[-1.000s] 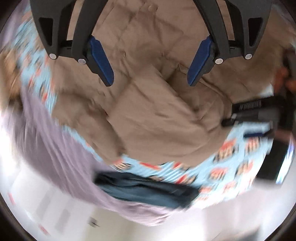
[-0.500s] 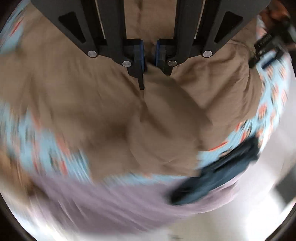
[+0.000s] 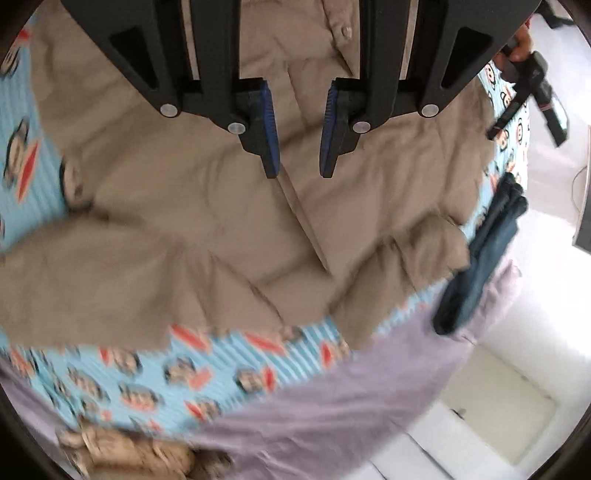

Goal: Fold large clothes

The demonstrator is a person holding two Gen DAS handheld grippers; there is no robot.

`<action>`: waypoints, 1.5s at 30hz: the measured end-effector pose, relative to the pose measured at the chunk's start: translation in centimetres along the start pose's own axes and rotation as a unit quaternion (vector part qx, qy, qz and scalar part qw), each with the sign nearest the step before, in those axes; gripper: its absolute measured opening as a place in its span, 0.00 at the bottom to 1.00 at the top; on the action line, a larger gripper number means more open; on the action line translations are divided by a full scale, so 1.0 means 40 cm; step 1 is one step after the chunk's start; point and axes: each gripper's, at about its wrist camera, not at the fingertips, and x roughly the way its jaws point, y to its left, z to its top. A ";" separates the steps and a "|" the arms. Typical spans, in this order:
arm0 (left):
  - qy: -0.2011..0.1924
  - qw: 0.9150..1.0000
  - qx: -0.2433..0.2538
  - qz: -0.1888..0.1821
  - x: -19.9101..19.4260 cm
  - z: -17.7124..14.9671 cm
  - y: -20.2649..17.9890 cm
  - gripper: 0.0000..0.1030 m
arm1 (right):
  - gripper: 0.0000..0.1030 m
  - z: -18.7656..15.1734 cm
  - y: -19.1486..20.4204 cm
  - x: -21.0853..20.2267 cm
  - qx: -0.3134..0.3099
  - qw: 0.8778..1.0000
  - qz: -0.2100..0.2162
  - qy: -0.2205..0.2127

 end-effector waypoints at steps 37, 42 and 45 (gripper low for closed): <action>0.088 0.987 0.120 -0.063 -0.317 -0.267 -0.348 0.73 | 0.77 -0.194 -0.289 -0.072 0.087 0.985 0.041 0.142; 0.073 0.984 0.146 -0.067 -0.352 -0.301 -0.429 1.00 | 0.79 -0.197 -0.362 -0.102 0.115 0.983 0.050 0.132; 0.077 0.981 0.165 -0.065 -0.354 -0.318 -0.478 1.00 | 0.81 -0.190 -0.414 -0.112 0.131 0.982 0.051 0.125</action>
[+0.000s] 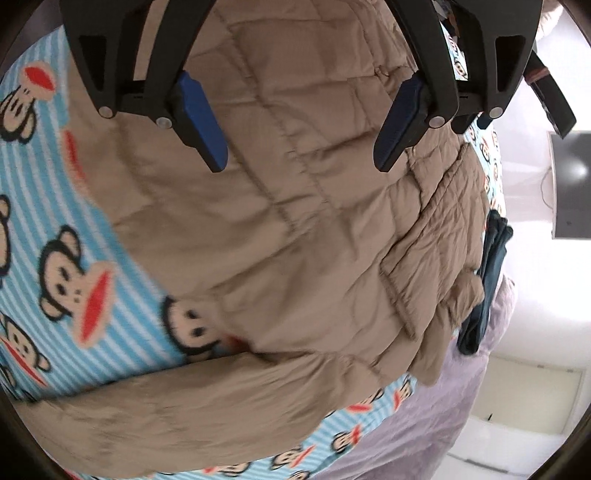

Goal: Fold large clothes

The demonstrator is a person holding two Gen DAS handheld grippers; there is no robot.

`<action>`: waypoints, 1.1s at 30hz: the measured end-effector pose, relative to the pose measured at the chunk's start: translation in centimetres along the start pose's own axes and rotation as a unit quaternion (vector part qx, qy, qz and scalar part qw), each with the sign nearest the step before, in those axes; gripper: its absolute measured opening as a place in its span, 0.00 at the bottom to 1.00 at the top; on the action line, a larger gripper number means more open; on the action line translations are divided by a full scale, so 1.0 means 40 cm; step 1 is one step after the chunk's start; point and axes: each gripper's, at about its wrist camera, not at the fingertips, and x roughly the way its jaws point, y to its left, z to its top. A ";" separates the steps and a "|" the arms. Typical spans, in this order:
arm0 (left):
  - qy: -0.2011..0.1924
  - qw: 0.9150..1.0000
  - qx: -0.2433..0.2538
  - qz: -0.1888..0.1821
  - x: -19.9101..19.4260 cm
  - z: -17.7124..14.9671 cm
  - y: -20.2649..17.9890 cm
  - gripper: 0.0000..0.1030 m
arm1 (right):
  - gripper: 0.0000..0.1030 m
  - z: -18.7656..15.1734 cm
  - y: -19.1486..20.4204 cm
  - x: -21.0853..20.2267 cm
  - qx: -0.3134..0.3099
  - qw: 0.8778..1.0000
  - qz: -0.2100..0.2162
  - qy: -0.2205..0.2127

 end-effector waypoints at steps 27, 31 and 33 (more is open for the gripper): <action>0.031 0.999 -0.016 -0.006 0.040 0.112 -0.188 1.00 | 1.00 0.438 -0.536 -0.087 0.243 0.952 0.143 -0.121; 0.013 0.999 -0.033 -0.004 0.019 0.158 -0.178 1.00 | 1.00 0.490 -0.560 -0.062 0.275 0.929 0.207 -0.140; 0.001 0.999 -0.040 -0.003 0.009 0.183 -0.171 1.00 | 1.00 0.509 -0.558 -0.056 0.288 0.919 0.223 -0.148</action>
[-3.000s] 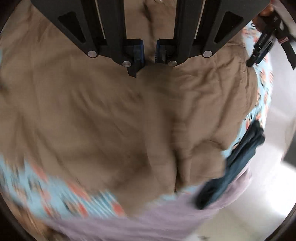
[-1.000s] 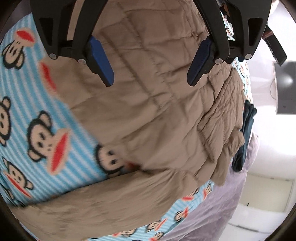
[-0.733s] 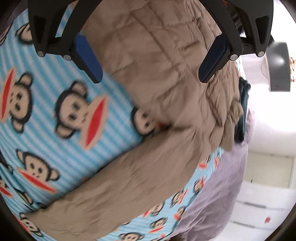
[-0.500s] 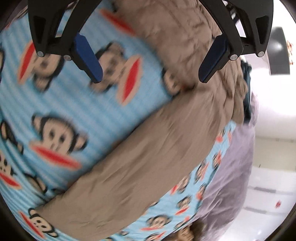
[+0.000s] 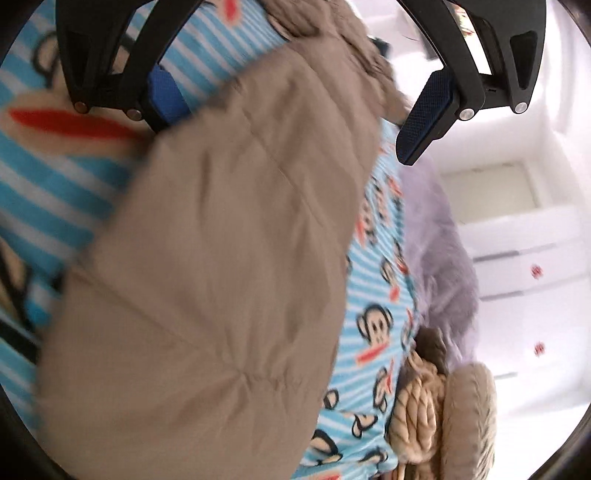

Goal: Fold large clothes

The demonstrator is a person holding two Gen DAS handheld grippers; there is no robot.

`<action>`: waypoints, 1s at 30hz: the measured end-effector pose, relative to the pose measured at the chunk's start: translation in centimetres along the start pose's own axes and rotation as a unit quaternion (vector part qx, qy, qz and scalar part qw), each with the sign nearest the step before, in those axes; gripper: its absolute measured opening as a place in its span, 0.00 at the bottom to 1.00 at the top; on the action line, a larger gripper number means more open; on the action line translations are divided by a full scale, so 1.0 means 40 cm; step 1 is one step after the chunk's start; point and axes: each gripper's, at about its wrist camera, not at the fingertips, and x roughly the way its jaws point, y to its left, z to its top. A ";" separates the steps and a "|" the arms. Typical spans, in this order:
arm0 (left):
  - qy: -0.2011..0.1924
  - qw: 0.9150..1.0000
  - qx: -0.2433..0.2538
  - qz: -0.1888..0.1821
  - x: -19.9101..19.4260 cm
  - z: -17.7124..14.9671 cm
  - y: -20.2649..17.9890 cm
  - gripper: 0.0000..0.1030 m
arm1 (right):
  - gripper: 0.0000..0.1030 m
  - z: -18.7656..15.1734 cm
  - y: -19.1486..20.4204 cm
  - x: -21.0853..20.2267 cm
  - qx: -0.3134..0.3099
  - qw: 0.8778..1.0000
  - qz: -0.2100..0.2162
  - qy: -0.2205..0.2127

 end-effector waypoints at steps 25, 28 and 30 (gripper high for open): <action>-0.036 0.996 -0.086 0.013 0.000 0.090 0.328 1.00 | 0.11 -0.609 0.660 0.158 -0.517 0.853 -0.015 0.068; -0.035 0.994 -0.100 0.022 0.010 0.075 0.378 1.00 | 0.11 -0.784 0.653 0.255 -0.582 0.805 -0.043 0.108; -0.034 0.993 -0.112 0.027 0.016 0.067 0.417 1.00 | 0.11 -0.890 0.614 0.330 -0.611 0.776 -0.068 0.138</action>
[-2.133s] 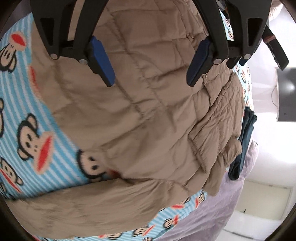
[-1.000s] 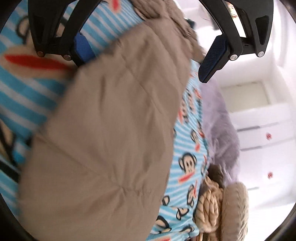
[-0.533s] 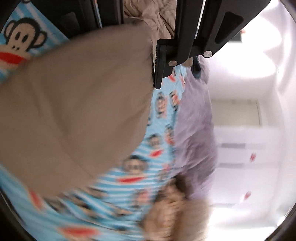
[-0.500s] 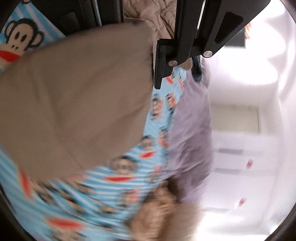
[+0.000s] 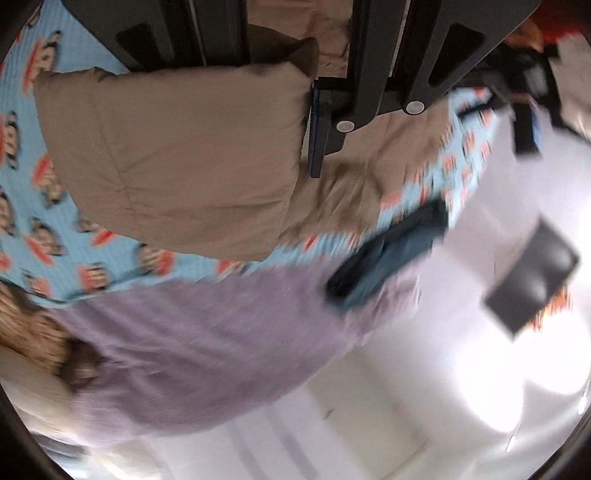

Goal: Fold large clothes

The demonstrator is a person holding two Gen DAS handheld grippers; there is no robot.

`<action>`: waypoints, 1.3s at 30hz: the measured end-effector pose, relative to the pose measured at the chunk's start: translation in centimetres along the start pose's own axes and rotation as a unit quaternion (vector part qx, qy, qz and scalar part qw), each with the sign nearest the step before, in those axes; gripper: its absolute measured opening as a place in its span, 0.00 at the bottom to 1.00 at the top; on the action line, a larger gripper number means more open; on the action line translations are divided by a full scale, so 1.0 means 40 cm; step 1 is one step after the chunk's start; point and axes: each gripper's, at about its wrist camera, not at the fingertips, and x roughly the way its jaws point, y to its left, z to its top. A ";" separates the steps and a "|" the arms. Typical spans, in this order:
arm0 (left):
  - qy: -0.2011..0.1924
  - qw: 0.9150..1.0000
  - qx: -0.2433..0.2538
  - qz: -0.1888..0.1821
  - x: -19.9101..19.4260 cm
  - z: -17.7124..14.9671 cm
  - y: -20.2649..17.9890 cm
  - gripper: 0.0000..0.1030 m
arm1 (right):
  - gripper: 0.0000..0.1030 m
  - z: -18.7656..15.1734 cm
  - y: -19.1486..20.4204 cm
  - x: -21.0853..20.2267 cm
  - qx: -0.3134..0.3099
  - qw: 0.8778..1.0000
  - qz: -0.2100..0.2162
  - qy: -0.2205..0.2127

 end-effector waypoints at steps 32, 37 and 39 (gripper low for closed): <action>-0.001 0.994 -0.026 -0.107 0.088 0.035 0.071 1.00 | 0.09 -0.065 -0.300 0.060 0.321 0.944 0.074 -0.007; -0.014 0.985 -0.076 -0.156 0.065 0.044 0.138 1.00 | 0.09 0.013 -0.053 0.132 0.142 0.985 0.092 0.040; -0.016 0.983 -0.097 -0.155 0.062 0.047 0.165 1.00 | 0.09 0.014 0.038 0.175 0.087 0.989 0.096 0.071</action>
